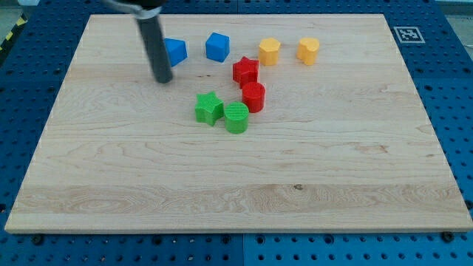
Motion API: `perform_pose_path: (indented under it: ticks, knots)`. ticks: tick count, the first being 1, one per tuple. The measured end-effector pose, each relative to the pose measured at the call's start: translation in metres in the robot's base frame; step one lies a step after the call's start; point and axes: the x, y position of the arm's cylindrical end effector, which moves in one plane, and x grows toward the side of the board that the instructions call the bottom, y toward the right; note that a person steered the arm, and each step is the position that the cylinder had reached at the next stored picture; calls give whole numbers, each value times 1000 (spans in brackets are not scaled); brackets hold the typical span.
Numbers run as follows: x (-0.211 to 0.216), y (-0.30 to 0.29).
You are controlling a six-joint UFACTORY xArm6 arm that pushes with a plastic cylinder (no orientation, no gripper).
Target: Push the blue cube to the top center
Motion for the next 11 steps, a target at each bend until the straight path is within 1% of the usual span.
perform_pose_path:
  ticks: [1, 2, 3, 5, 9, 10, 11]
  knots:
    - [-21, 62]
    - [-31, 85]
    - [-32, 84]
    - [-45, 57]
    - [-101, 57]
    - [-107, 57]
    - [-107, 32]
